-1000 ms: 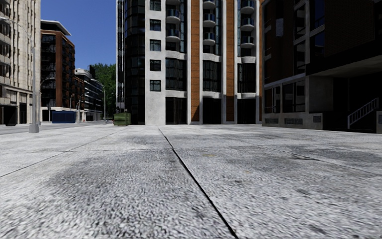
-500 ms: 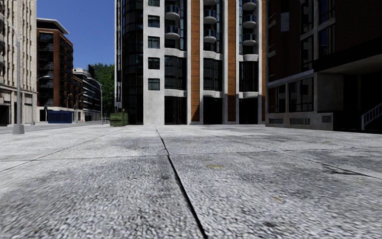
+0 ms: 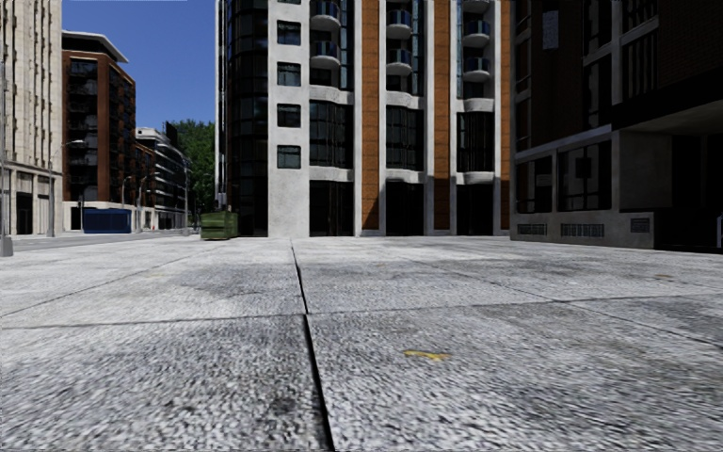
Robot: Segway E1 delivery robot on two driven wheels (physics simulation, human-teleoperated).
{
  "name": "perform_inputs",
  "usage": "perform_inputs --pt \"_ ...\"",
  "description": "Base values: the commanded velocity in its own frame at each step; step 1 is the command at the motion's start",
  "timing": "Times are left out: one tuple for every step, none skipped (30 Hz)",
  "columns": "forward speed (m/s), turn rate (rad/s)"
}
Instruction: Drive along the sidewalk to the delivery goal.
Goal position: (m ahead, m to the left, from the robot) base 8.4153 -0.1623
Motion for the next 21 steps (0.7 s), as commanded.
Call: perform_inputs --pt "2.00 0.00" --pt "2.00 0.00" --pt "2.00 0.00" --pt "2.00 0.00" --pt "2.00 0.00" --pt "2.00 0.00" --pt "2.00 0.00" --pt "2.00 0.00" --pt "2.00 0.00" --pt "2.00 0.00" --pt "2.00 0.00" --pt "2.00 0.00" --pt "2.00 0.00" --pt "2.00 0.00" --pt "2.00 0.00" --pt "2.00 0.00" --pt "2.00 0.00" --pt "2.00 0.00" --pt "2.00 0.00" --pt "2.00 0.00" --pt "2.00 0.00"
